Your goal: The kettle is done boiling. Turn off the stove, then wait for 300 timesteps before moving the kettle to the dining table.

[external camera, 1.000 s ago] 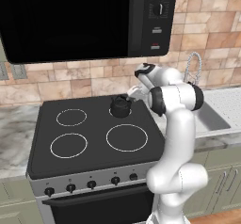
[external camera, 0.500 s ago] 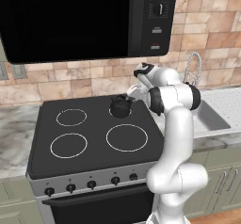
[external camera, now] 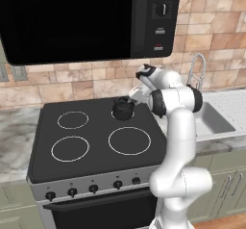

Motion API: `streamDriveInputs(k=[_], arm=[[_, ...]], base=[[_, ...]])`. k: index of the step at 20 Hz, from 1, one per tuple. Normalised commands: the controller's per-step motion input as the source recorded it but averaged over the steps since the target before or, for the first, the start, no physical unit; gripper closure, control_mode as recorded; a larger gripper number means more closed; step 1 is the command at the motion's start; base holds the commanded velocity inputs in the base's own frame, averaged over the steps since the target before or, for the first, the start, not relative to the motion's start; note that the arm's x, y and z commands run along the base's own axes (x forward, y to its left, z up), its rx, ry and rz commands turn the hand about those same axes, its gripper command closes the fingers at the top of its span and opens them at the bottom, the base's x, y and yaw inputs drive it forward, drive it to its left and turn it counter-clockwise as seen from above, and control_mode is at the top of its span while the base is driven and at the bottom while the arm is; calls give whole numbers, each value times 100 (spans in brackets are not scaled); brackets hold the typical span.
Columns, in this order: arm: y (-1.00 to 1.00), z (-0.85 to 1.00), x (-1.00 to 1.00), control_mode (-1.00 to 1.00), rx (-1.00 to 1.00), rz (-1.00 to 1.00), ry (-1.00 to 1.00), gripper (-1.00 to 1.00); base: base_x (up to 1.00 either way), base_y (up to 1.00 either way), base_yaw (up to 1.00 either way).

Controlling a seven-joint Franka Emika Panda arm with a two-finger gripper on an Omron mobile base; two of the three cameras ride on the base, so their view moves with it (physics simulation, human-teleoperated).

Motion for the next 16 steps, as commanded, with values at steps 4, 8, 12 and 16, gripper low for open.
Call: streamDriveInputs(k=[4, 8, 12, 16], arm=[[3, -8, 3, -100, 0, 2, 1, -100], [4, -7, 4, -100, 1, 2, 0, -100], [4, -6, 4, -100, 1, 3, 0, -100], [11, -7, 1, -100, 0, 4, 0, -100]], base=[[0, 0, 0], [0, 0, 0], [0, 0, 0], [0, 0, 0]])
